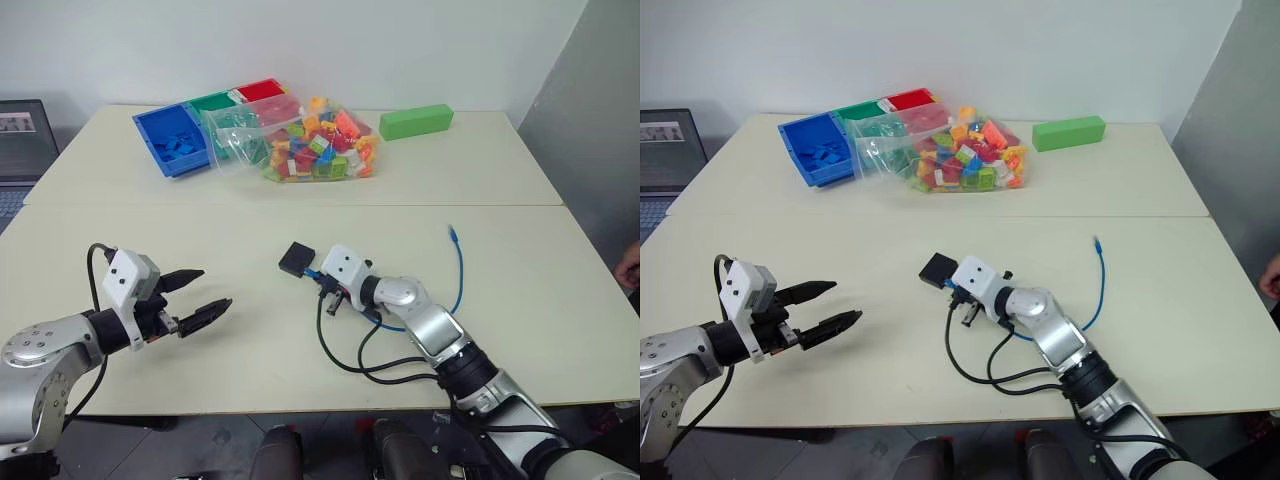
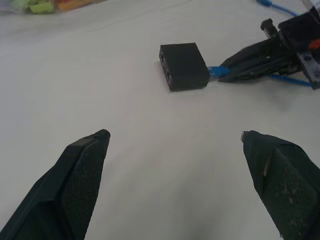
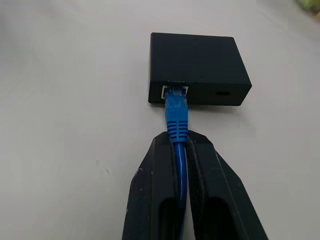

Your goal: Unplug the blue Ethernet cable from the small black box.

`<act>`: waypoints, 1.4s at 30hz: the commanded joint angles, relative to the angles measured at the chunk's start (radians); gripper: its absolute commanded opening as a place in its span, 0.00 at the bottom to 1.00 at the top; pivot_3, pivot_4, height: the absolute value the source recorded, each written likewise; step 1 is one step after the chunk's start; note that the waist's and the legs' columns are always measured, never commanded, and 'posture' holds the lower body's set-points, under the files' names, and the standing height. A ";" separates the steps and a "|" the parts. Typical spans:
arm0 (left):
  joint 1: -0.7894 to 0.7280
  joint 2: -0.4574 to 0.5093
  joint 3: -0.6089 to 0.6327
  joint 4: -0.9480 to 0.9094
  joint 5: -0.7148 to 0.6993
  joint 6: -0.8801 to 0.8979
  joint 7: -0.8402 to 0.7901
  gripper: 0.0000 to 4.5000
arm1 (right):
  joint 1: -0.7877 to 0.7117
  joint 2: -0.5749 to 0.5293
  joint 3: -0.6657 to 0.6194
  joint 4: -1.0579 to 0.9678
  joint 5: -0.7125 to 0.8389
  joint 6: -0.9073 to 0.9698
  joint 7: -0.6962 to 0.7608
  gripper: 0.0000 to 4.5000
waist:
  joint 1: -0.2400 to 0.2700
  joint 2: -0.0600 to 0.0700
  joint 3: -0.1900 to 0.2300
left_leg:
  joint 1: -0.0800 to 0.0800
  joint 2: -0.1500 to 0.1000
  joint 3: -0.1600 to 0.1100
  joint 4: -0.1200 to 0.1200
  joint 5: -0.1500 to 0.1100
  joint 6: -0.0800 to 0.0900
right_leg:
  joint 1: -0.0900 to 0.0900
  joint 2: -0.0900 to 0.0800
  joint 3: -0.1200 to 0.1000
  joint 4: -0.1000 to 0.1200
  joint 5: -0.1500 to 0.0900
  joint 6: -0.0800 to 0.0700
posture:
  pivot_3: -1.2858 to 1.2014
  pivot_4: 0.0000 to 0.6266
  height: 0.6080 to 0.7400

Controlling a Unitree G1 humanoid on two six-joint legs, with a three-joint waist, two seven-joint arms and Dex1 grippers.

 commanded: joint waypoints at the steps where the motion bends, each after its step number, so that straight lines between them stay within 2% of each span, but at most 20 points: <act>1: -0.075 -0.015 0.035 0.010 -0.159 0.148 0.018 1.00 | -0.047 -0.047 0.014 -0.050 -0.052 -0.270 0.038 0.00 | -0.002 0.000 0.000 | 0.000 0.000 0.000 0.000 0.000 0.000 | 0.000 0.000 0.000 0.000 0.000 0.000 | 0.52 0.24 1.00; 6: -0.156 -0.017 0.031 0.027 -0.289 0.294 0.028 1.00 | -0.083 -0.115 0.026 -0.024 -0.090 -0.596 0.083 0.00 | -0.008 0.000 0.000 | 0.000 0.000 0.000 0.000 0.000 0.000 | 0.000 0.000 0.000 0.000 0.000 0.000 | 0.52 0.24 1.00; 10: -0.195 -0.019 0.024 0.016 -0.353 0.351 0.033 1.00 | -0.102 -0.138 0.022 0.019 -0.094 -0.755 0.108 0.00 | -0.008 0.000 0.000 | 0.000 0.000 -0.001 0.000 0.000 0.000 | 0.001 0.000 0.000 0.000 0.000 -0.001 | 0.52 0.24 1.00; 15: -0.213 -0.005 0.006 0.001 -0.397 0.403 0.031 1.00 | -0.121 -0.146 0.011 0.058 -0.101 -0.845 0.128 0.00 | -0.008 0.000 0.000 | 0.000 0.000 -0.001 0.000 0.000 0.000 | 0.001 0.000 0.000 0.001 0.001 -0.001 | 0.52 0.24 1.00; 22: -0.206 -0.005 -0.004 -0.010 -0.404 0.413 0.023 1.00 | -0.130 -0.140 0.003 0.073 -0.101 -0.874 0.139 0.00 | -0.007 0.000 0.000 | 0.000 0.000 -0.001 0.000 0.000 0.000 | 0.001 0.000 0.000 0.001 0.001 -0.001 | 0.52 0.24 1.00; 26: -0.206 -0.007 -0.004 -0.010 -0.409 0.411 0.023 0.85 | -0.130 -0.136 0.002 0.073 -0.100 -0.882 0.141 0.00 | -0.006 0.000 0.000 | 0.000 0.000 -0.002 0.001 0.000 0.000 | 0.001 0.000 0.000 0.001 0.001 -0.001 | 0.52 0.24 1.00; 33: -0.211 -0.008 -0.017 -0.008 -0.405 0.405 0.017 0.50 | -0.123 -0.133 0.004 0.068 -0.097 -0.898 0.145 0.00 | -0.006 0.000 0.000 | 0.000 0.000 -0.002 0.001 0.000 0.000 | 0.001 0.000 0.000 0.001 0.001 -0.001 | 0.52 0.24 1.00; 36: -0.214 -0.010 -0.023 -0.007 -0.402 0.402 0.013 0.39 | -0.116 -0.132 0.009 0.064 -0.101 -0.905 0.142 0.00 | -0.005 0.000 0.000 | 0.000 0.000 -0.001 0.001 0.000 0.000 | 0.001 0.000 0.000 0.001 0.001 -0.001 | 0.52 0.24 1.00; 40: -0.214 -0.007 -0.027 -0.007 -0.400 0.396 0.006 0.17 | -0.112 -0.135 0.015 0.065 -0.105 -0.910 0.152 0.00 | -0.003 0.000 0.000 | 0.000 0.000 -0.001 0.001 0.000 0.000 | 0.001 -0.001 0.000 0.001 0.001 -0.001 | 0.52 0.24 1.00; 42: -0.214 -0.002 -0.032 -0.008 -0.394 0.388 -0.002 0.17 | -0.105 -0.146 0.022 0.059 -0.080 -0.912 0.183 0.00 | -0.003 0.000 0.000 | 0.001 0.000 -0.001 0.001 0.000 0.000 | 0.001 -0.001 0.000 0.001 0.001 -0.001 | 0.52 0.24 1.00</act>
